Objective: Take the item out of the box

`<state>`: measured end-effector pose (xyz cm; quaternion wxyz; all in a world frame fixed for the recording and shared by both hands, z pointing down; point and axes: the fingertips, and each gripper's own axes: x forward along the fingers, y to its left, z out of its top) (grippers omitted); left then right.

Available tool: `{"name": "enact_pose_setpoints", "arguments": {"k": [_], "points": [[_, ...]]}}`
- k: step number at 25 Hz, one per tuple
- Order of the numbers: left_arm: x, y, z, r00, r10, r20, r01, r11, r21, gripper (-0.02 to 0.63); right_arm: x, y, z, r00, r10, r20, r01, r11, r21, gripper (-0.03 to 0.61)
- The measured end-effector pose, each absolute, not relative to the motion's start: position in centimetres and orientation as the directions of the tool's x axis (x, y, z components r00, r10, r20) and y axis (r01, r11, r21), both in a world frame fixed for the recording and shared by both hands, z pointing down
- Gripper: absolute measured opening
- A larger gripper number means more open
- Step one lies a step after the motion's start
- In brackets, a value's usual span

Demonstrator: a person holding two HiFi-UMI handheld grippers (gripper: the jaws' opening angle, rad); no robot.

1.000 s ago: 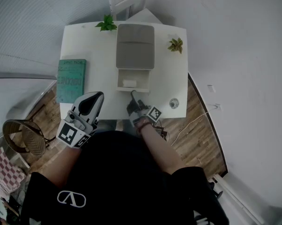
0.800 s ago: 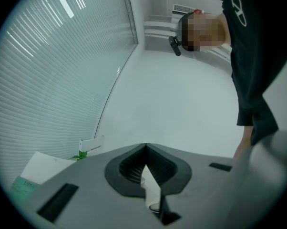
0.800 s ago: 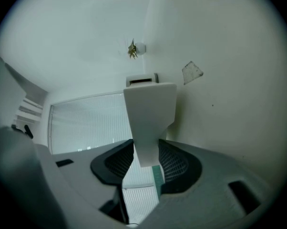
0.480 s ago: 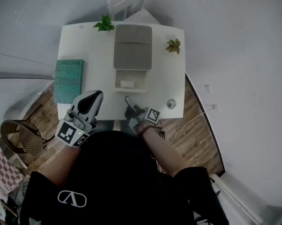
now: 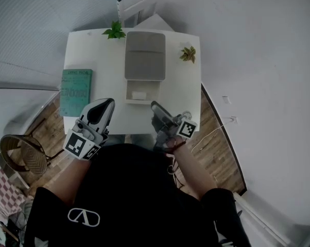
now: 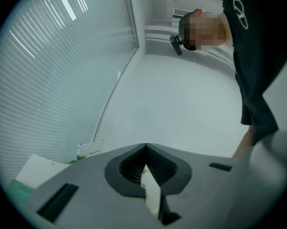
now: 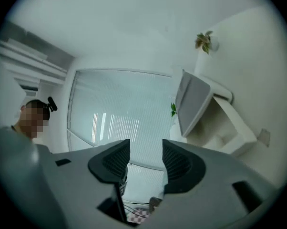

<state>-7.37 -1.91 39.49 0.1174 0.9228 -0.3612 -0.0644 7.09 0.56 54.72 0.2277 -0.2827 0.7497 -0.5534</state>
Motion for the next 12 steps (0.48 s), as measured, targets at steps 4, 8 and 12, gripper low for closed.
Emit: {"name": "enact_pose_setpoints", "arguments": {"k": [4, 8, 12], "points": [[-7.1, -2.2, 38.9, 0.730, -0.682, -0.050, -0.650, -0.715, 0.257, 0.005, 8.2, -1.2, 51.5, -0.727, -0.685, 0.036, -0.368, 0.346, -0.863, 0.189], [-6.8, -2.2, 38.6, 0.733, -0.679, -0.054, -0.649, -0.720, 0.247, 0.005, 7.4, -2.0, 49.2, -0.760, -0.634, 0.144, -0.556, 0.519, -0.649, 0.213], [-6.4, -2.1, 38.4, 0.740, -0.670, -0.055, -0.645, -0.731, 0.223, 0.005, 5.8, -2.5, 47.7, -0.772, -0.581, 0.258, -0.634, 0.677, -0.373, 0.210]]}}
